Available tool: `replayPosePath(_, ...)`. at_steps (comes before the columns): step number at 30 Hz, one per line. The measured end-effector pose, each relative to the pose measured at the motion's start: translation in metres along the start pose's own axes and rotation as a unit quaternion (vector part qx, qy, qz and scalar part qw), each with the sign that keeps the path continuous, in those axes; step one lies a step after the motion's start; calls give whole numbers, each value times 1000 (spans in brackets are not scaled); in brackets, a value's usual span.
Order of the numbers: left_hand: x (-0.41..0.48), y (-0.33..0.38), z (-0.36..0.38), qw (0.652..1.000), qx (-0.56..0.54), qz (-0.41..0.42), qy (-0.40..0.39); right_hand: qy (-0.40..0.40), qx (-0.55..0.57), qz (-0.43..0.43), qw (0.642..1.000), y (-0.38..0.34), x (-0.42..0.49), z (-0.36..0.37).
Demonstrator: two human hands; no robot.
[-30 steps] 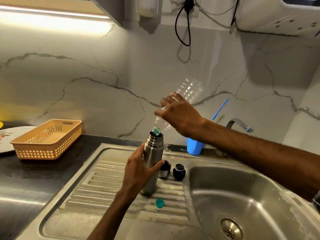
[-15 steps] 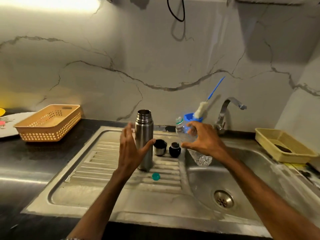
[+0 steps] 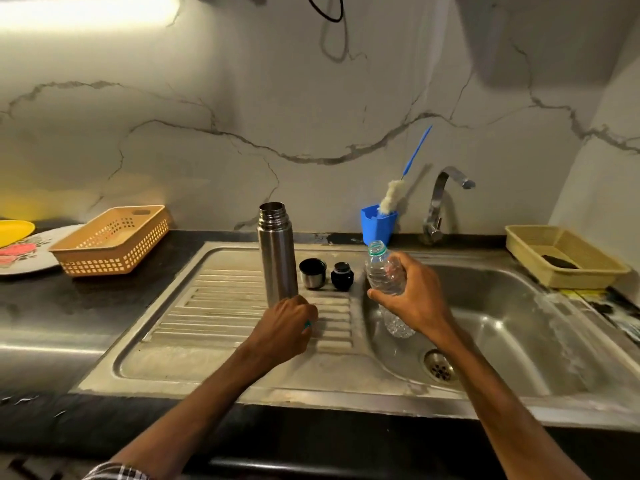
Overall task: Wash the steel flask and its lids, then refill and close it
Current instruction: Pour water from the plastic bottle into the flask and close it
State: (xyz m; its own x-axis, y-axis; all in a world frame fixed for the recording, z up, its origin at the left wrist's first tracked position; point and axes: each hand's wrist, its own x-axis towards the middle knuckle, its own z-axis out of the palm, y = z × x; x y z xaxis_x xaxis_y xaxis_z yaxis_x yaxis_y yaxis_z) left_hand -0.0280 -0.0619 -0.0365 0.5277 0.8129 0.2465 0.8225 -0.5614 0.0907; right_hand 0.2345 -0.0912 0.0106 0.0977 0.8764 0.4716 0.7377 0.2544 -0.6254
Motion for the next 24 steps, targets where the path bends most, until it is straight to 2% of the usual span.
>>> replayPosePath(3,3,1,3,998,38,-21,-43,1,17,6,1000,9,-4,0)
replayPosePath(7,6,-2,5,999,38,-9,-30,-2,39,16,999,19,-9,5)
replayPosePath(11,18,2,5,999,-37,2,2,-9,57,34,998,27,-14,10)
replayPosePath(14,30,20,-2,990,-125,6,60,-10,75,42,996,27,-17,13)
replayPosePath(16,40,35,-11,972,-213,-5,94,-11,97,44,994,26,-18,13)
replayPosePath(19,57,57,-24,924,-360,-56,118,-9,116,38,993,26,-20,12)
replayPosePath(21,70,67,-33,894,-423,-76,128,-13,112,32,993,28,-20,11)
replayPosePath(24,86,75,-44,869,-477,-47,123,-10,103,33,994,34,-19,9)
